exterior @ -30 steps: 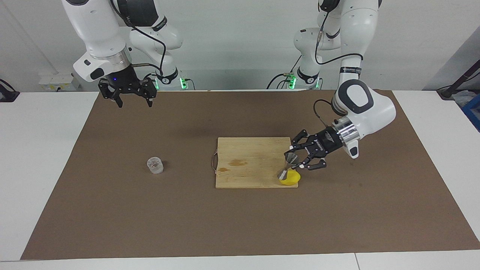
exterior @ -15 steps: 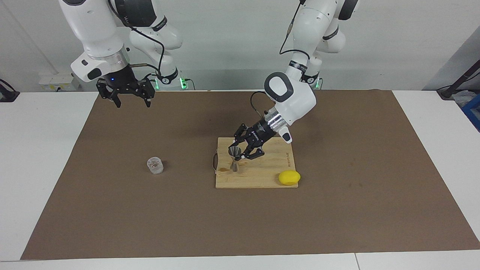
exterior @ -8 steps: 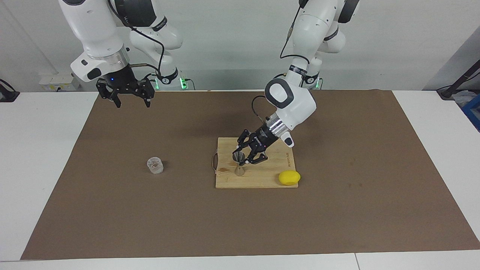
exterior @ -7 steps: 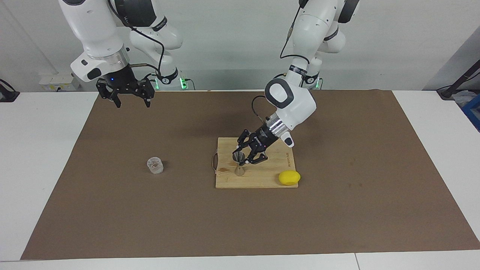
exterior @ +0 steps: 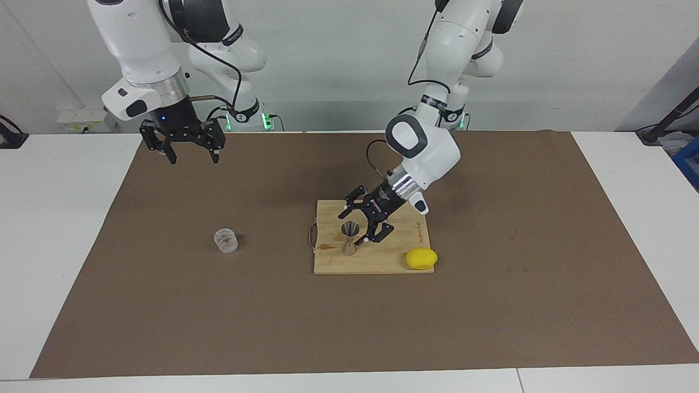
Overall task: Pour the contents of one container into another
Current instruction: 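Carry the metal cup with the left gripper onto the wooden board, then release the cup with the left gripper while the right gripper opens, then grasp the clear glass cup with the right gripper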
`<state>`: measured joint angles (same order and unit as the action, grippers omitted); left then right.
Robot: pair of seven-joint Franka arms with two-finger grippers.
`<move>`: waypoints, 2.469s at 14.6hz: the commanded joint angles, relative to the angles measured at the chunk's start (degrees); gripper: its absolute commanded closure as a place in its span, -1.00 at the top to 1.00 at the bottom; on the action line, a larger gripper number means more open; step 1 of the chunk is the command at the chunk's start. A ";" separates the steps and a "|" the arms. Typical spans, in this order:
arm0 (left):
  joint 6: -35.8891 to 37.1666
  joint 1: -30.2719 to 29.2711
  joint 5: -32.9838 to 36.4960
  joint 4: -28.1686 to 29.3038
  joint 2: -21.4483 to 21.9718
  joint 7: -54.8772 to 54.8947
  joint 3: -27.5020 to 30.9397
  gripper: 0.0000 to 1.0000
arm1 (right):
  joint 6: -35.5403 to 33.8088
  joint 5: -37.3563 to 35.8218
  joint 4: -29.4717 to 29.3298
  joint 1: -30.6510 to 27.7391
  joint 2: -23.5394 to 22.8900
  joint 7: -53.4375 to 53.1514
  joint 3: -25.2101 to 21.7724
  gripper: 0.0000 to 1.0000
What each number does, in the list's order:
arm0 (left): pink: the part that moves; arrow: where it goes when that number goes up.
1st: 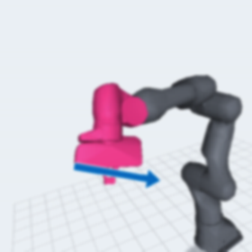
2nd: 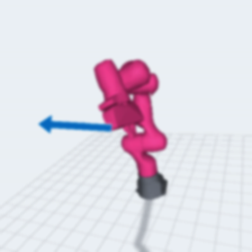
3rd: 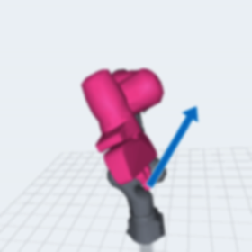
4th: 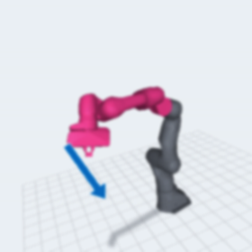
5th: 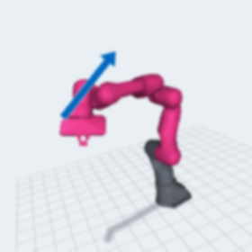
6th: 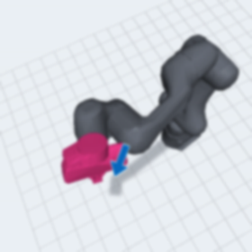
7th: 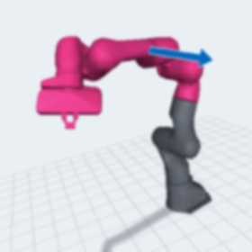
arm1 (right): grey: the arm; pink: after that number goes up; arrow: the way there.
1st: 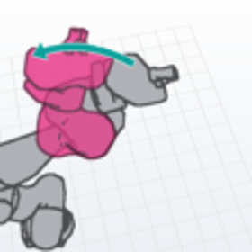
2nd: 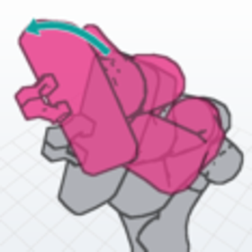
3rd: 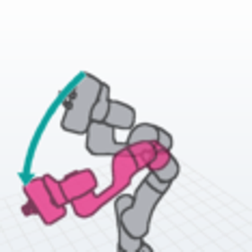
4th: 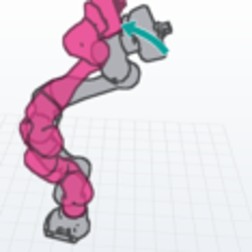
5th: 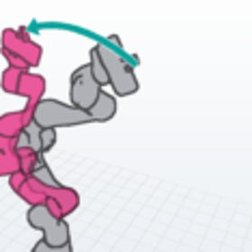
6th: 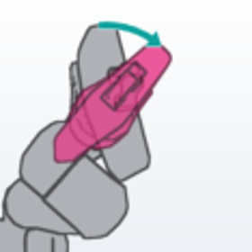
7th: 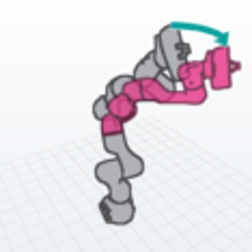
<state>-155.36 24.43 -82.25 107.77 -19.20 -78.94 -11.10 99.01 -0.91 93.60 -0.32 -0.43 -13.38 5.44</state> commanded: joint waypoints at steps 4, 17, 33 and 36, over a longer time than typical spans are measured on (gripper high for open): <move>14.70 -8.85 8.92 6.31 11.36 -1.39 0.29 1.00 | -0.14 0.65 -3.69 -1.08 -4.13 -17.71 0.10 0.85; 27.65 -25.31 74.65 1.04 17.96 -0.69 1.08 1.00 | 10.13 13.21 -1.68 -7.49 -17.76 -52.89 -0.34 1.00; 61.45 -28.21 87.35 -7.02 23.06 75.58 1.34 1.00 | 14.63 31.94 6.14 -15.32 -27.61 -42.44 -0.26 1.00; 68.25 -28.30 86.47 -11.69 22.97 77.54 1.43 1.00 | 14.89 35.44 9.22 -15.84 -26.47 -38.67 -0.26 1.00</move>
<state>-91.28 -3.12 5.29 99.29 4.05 -3.74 -9.42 112.27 31.70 98.40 -14.75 -29.62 -55.69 4.50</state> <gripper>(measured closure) 0.000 0.000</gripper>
